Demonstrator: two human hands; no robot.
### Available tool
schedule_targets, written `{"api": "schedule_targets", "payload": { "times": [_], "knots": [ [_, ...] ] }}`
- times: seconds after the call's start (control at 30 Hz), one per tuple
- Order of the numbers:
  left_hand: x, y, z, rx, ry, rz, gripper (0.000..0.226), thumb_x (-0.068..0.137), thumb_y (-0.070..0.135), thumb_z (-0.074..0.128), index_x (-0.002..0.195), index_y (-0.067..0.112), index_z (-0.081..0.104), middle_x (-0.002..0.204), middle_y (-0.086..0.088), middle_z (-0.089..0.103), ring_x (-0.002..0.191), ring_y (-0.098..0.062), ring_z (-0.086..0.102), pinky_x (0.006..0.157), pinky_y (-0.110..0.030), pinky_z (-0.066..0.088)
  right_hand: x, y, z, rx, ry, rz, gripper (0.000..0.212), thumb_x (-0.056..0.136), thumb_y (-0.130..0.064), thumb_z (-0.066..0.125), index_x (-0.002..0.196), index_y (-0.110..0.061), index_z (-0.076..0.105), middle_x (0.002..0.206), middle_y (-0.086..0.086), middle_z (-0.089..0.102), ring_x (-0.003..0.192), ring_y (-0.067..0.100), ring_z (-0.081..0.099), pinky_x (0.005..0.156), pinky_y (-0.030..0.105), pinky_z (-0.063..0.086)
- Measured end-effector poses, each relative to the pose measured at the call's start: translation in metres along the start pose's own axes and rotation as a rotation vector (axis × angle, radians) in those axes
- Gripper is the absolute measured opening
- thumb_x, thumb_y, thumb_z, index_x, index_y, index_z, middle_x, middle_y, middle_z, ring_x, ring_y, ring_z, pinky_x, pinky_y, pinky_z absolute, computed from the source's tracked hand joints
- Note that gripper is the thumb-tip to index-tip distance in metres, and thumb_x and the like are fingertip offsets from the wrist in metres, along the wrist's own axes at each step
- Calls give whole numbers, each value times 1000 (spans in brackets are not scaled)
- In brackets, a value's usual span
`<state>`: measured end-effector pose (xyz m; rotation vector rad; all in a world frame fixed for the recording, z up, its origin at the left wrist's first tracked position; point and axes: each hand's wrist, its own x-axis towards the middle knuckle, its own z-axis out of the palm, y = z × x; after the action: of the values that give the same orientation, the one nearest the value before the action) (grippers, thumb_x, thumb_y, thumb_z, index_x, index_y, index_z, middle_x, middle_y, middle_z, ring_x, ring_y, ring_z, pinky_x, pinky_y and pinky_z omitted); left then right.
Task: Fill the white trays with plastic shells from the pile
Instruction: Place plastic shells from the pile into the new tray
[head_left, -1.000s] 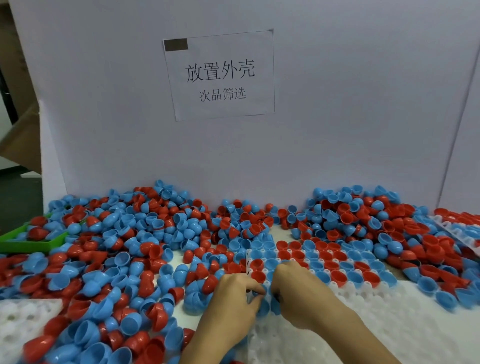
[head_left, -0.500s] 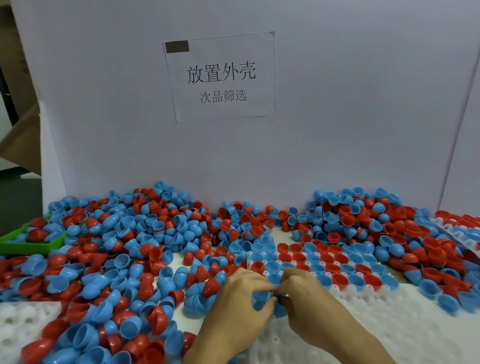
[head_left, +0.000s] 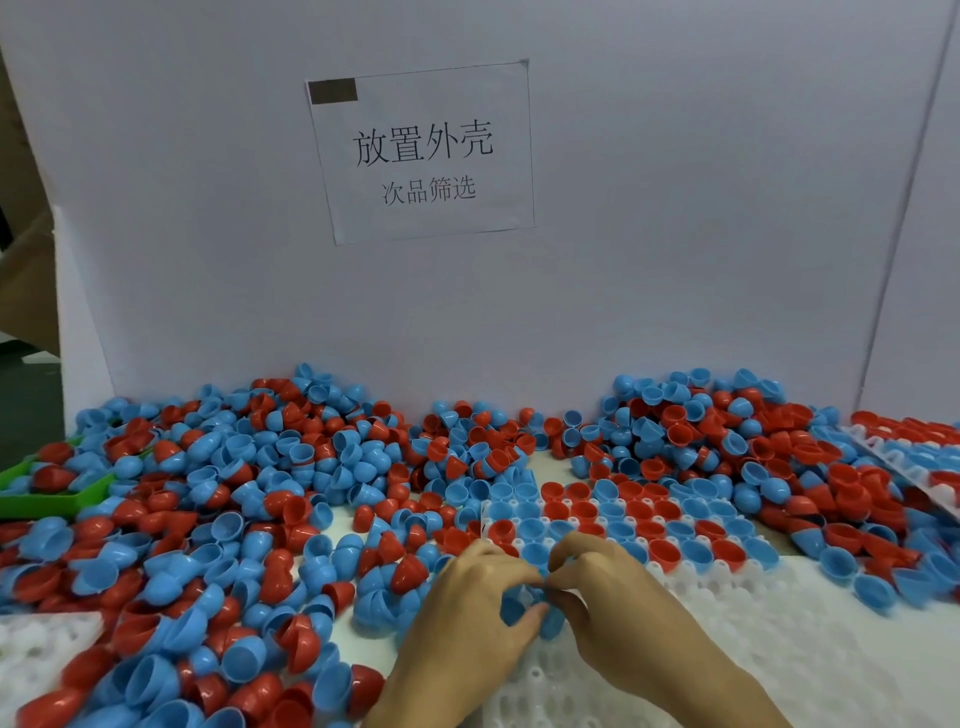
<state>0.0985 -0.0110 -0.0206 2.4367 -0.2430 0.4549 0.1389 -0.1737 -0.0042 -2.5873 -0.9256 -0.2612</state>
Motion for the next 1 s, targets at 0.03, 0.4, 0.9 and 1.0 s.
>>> {"api": "schedule_targets", "payload": {
  "times": [0.03, 0.4, 0.9, 1.0],
  "knots": [
    [0, 2, 1, 5, -4, -2, 24, 90, 37, 70, 114, 36, 73, 112, 20, 59, 108, 2, 52, 99, -23, 46, 0, 0, 1, -3, -3, -6, 25, 103, -26, 52, 117, -23, 73, 114, -11, 57, 100, 6, 54, 85, 23, 49],
    [6, 13, -1, -30, 124, 3, 22, 98, 31, 61, 118, 29, 70, 112, 24, 59, 109, 13, 50, 98, -9, 40, 0, 22, -20, 43, 115, 112, 25, 102, -23, 52, 120, -26, 69, 117, -13, 62, 104, 2, 55, 81, 9, 42],
    [159, 41, 62, 589, -432, 56, 60, 101, 53, 35, 144, 12, 46, 150, -8, 48, 138, -27, 43, 118, -50, 28, -30, 62, -35, 26, 287, 266, 38, 104, -26, 43, 139, -33, 54, 130, -20, 52, 115, 1, 42, 102, 20, 38],
    [164, 35, 69, 661, -446, 33, 61, 101, 57, 30, 138, 13, 52, 145, -9, 52, 130, -26, 50, 111, -48, 38, -31, 66, -36, 33, 293, 279, 37, 105, -29, 40, 139, -35, 52, 131, -20, 50, 116, 2, 41, 103, 21, 38]
  ]
}}
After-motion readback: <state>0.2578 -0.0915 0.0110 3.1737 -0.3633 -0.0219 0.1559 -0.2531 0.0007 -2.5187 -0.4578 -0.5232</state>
